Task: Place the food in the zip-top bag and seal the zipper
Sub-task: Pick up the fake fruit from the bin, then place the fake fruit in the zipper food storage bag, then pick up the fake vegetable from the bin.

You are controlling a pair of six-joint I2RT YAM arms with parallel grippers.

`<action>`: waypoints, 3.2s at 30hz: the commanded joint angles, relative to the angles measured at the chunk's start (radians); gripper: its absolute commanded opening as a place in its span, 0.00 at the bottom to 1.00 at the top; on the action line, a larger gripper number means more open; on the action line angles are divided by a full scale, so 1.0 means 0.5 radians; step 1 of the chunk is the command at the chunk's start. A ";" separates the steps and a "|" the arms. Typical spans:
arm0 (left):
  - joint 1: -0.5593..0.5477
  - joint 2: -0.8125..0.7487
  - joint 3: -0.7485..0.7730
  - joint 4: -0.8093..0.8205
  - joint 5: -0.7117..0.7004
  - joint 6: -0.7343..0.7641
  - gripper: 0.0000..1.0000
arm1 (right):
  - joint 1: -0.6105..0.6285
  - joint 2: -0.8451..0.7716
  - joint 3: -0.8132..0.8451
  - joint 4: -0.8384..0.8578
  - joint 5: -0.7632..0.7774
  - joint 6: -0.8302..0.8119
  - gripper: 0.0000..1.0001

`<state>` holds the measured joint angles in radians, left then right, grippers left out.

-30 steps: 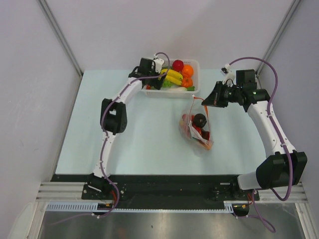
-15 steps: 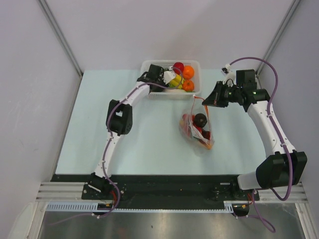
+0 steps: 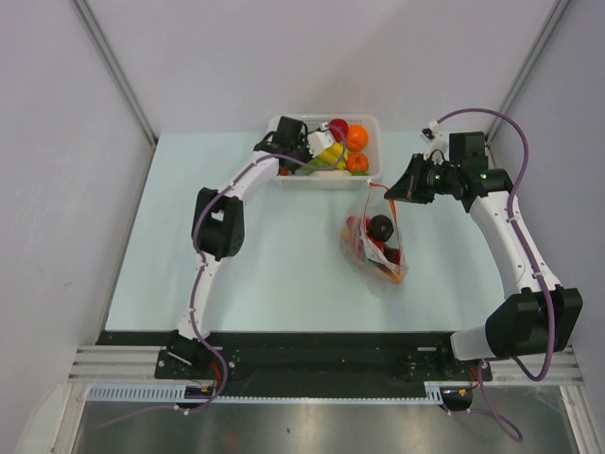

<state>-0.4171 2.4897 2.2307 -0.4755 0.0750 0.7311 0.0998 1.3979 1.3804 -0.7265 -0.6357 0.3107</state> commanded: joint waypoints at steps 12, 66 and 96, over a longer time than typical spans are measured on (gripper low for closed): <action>-0.022 -0.899 -0.111 0.061 0.479 -0.434 0.00 | 0.037 -0.010 0.080 0.094 -0.045 0.017 0.00; -0.356 -1.274 -0.446 0.286 0.839 -1.170 0.81 | -0.064 -0.084 0.028 -0.056 -0.247 -0.103 0.00; 0.052 -0.231 -0.062 -0.049 -0.530 -1.732 0.62 | -0.166 -0.056 0.022 -0.014 -0.091 -0.029 0.00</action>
<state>-0.4057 2.3451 2.1864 -0.4892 -0.1196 -0.1818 0.0219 1.3876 1.3880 -0.7860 -0.6884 0.2836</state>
